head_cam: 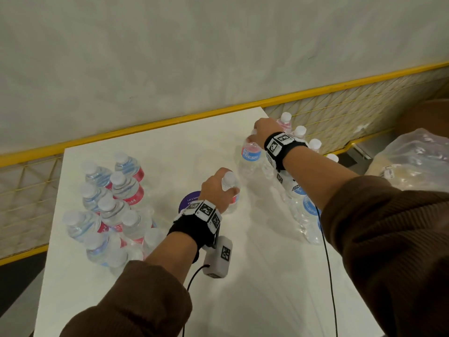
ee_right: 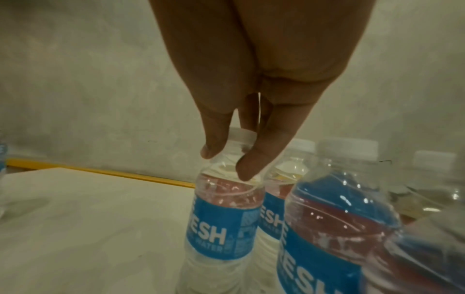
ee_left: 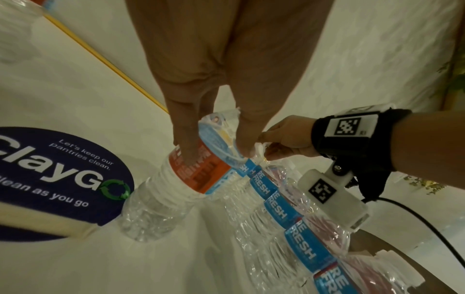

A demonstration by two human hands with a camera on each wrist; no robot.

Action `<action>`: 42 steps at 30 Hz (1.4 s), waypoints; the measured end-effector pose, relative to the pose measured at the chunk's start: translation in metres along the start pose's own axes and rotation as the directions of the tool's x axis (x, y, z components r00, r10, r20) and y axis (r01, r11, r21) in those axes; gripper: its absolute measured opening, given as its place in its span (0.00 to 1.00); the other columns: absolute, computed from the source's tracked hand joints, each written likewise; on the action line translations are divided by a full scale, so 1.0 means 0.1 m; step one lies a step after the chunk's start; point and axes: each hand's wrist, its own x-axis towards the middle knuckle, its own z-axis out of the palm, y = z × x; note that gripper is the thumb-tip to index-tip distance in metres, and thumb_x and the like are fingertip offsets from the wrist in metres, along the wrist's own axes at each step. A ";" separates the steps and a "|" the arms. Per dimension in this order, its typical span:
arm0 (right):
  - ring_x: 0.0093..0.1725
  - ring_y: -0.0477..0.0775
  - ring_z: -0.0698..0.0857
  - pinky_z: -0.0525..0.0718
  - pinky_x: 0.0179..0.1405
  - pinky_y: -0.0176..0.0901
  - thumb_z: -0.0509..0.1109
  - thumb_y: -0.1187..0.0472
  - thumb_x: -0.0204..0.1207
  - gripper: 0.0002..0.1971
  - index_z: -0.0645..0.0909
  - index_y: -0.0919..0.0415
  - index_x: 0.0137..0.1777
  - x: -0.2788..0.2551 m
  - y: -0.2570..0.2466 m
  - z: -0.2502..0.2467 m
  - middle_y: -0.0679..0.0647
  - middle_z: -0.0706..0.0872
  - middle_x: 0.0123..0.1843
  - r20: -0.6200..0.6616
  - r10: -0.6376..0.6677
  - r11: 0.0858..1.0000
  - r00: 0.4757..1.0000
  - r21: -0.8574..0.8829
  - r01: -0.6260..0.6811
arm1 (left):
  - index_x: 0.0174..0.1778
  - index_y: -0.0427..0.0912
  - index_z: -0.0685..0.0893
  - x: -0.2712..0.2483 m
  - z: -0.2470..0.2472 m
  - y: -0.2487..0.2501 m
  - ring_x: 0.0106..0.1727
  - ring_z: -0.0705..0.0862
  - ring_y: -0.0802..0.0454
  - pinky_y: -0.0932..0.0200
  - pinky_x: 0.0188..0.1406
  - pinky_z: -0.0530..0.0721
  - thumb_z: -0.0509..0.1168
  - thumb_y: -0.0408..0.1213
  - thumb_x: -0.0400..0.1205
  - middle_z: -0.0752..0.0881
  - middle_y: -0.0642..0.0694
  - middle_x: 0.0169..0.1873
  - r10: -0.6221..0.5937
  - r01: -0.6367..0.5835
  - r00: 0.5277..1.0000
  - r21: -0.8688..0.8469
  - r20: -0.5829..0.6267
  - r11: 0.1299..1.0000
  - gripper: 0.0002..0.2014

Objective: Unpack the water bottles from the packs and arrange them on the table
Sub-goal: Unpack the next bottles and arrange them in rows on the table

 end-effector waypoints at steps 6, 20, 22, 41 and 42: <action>0.67 0.63 0.78 0.76 0.59 0.48 0.65 0.56 0.79 0.23 0.70 0.68 0.69 -0.31 0.01 -0.01 0.65 0.78 0.67 -0.045 0.101 0.986 0.994 0.140 -0.094 | 0.61 0.45 0.78 0.07 -0.01 -0.03 0.56 0.82 0.43 0.58 0.54 0.77 0.69 0.36 0.77 0.86 0.44 0.53 0.030 -0.030 1.000 0.010 0.007 1.000 0.17; 0.69 0.56 0.78 0.72 0.61 0.36 0.77 0.63 0.69 0.39 0.62 0.56 0.78 -1.44 0.21 1.56 0.54 0.78 0.71 0.024 0.317 0.427 0.948 0.889 -0.165 | 0.72 0.50 0.70 0.55 0.18 0.32 0.61 0.80 0.46 0.49 0.53 0.86 0.64 0.49 0.81 0.78 0.46 0.59 -0.144 0.277 0.877 -0.238 0.459 0.931 0.23; 0.68 0.54 0.79 0.74 0.64 0.37 0.78 0.62 0.69 0.37 0.65 0.55 0.76 -1.38 0.28 1.60 0.54 0.79 0.70 -0.024 0.364 0.411 0.931 0.901 -0.137 | 0.70 0.47 0.71 0.70 0.26 0.27 0.60 0.80 0.45 0.48 0.53 0.84 0.62 0.48 0.83 0.79 0.44 0.60 -0.192 0.278 0.941 -0.309 0.279 0.910 0.20; 0.69 0.56 0.73 0.72 0.67 0.44 0.80 0.50 0.64 0.43 0.61 0.53 0.76 -0.98 0.48 1.73 0.57 0.70 0.69 0.072 0.484 0.413 0.872 0.859 -0.301 | 0.75 0.48 0.64 1.42 0.74 -0.38 0.64 0.82 0.42 0.59 0.57 0.74 0.67 0.45 0.80 0.77 0.41 0.69 0.042 -0.041 0.998 -0.021 0.052 0.999 0.29; 0.69 0.56 0.72 0.70 0.68 0.43 0.78 0.54 0.67 0.43 0.59 0.52 0.78 -1.00 0.48 1.74 0.57 0.68 0.70 0.073 0.453 0.438 0.888 0.850 -0.293 | 0.78 0.47 0.62 1.44 0.73 -0.41 0.67 0.80 0.43 0.60 0.61 0.73 0.66 0.44 0.82 0.75 0.41 0.72 0.056 -0.054 0.996 -0.026 0.072 0.998 0.30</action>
